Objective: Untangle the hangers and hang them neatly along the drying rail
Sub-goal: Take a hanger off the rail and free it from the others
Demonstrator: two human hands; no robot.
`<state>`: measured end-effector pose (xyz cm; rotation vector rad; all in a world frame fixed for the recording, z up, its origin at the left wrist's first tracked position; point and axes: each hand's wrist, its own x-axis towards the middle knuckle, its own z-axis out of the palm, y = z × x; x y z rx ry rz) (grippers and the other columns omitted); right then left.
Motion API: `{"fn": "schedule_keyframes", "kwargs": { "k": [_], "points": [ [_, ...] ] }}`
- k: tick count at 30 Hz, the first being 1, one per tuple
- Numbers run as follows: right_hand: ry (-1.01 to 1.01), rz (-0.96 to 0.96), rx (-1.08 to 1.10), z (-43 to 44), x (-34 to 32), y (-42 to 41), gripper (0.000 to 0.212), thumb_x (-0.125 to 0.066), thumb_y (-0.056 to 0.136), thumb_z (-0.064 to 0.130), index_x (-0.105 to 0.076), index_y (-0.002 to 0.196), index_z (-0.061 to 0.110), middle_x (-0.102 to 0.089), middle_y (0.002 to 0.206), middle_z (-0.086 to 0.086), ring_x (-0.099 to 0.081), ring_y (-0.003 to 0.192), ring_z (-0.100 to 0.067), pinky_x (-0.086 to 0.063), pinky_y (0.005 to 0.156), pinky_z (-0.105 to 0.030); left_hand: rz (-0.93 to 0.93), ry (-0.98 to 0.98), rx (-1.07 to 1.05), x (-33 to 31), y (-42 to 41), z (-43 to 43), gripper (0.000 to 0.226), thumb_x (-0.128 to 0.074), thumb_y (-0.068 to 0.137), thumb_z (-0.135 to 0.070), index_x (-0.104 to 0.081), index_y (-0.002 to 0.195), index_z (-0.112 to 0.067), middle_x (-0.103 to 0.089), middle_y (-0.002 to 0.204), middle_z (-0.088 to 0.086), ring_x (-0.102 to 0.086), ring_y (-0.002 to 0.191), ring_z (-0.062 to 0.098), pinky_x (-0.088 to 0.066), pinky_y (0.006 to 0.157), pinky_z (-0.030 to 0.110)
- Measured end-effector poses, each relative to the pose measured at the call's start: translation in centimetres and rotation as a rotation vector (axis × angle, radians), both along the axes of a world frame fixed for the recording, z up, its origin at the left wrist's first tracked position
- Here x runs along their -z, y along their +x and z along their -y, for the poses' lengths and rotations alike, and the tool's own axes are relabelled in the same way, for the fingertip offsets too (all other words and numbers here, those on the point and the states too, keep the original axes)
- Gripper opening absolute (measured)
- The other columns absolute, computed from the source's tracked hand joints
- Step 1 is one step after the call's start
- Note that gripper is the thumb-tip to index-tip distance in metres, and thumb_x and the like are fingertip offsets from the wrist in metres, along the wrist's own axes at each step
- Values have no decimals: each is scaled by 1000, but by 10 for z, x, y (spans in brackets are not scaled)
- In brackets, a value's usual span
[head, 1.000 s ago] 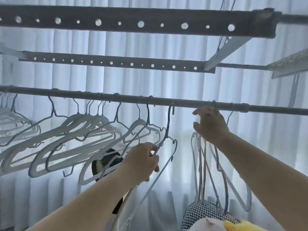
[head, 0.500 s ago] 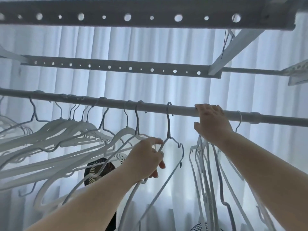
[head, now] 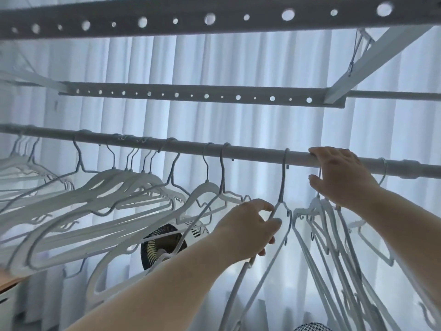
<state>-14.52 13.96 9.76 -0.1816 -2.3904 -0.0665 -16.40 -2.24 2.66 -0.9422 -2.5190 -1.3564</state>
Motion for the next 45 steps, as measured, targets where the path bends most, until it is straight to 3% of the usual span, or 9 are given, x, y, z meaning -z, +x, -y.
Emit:
{"fn": "schedule_keyframes", "kwargs": {
  "k": [4,8,13,21,24,29,34,38,45],
  "points": [
    [-11,-14,1,3,2,-3,54,-45,91,16,-27,142,15,-36,145,-4,-24,136,-25,-7,115,-33,-208,-4,-111,0,4,19,33,-46,90,-42,-52,120,-28,-63,90,-12,-63,95,15,-48,93,35],
    [-1,-78,-19,10,4,-6,57,-46,90,15,-25,143,16,-27,151,-4,-13,141,-22,1,116,-34,-368,67,-222,0,9,50,24,-49,89,-35,-62,108,-30,-60,83,-18,-60,88,5,-48,88,26],
    [53,-142,-81,37,-3,-9,55,-46,89,14,-31,142,15,-30,150,-3,-18,141,-19,-2,117,-34,-460,82,-352,-6,-1,94,18,-50,90,-32,-64,101,-30,-60,81,-19,-59,85,4,-46,80,23],
    [104,-39,-217,125,-10,-38,53,-48,92,28,-31,141,19,-34,148,0,-26,138,-21,-13,114,-31,-502,24,-574,-2,-28,187,23,-48,92,-24,-62,109,-25,-63,102,-12,-51,89,10,-37,76,22],
    [118,-2,-207,157,-7,-57,55,-47,92,30,-28,143,20,-34,148,0,-26,138,-22,-13,115,-34,-425,-138,-563,5,-37,211,29,-46,92,-31,-52,120,-27,-60,113,-11,-55,99,10,-43,85,26],
    [96,56,-84,187,-7,-81,49,-47,92,31,-35,138,19,-42,142,-4,-33,132,-26,-18,112,-39,-300,-115,-379,15,-45,235,31,-51,90,-30,-52,121,-27,-54,86,-21,-56,91,7,-44,83,23],
    [107,33,45,193,-4,-89,43,-45,90,15,-37,133,16,-48,134,-7,-40,125,-27,-24,106,-37,-385,-274,-425,25,-54,250,34,-45,91,-36,-44,125,-31,-64,111,-14,-57,106,12,-37,99,28],
    [37,1,63,185,0,-87,49,-40,88,1,-36,135,13,-45,134,-10,-36,127,-28,-24,107,-34,-461,-440,-443,30,-60,252,27,-31,96,-33,-48,116,-26,-68,106,-4,-60,104,16,-32,96,27],
    [29,34,69,167,0,-78,54,-39,88,-3,-32,139,14,-39,140,-8,-32,132,-26,-26,108,-34,-481,-337,-481,29,-64,250,32,-26,97,-33,-56,98,-25,-71,92,-4,-62,94,20,-43,87,30]
  ]
}}
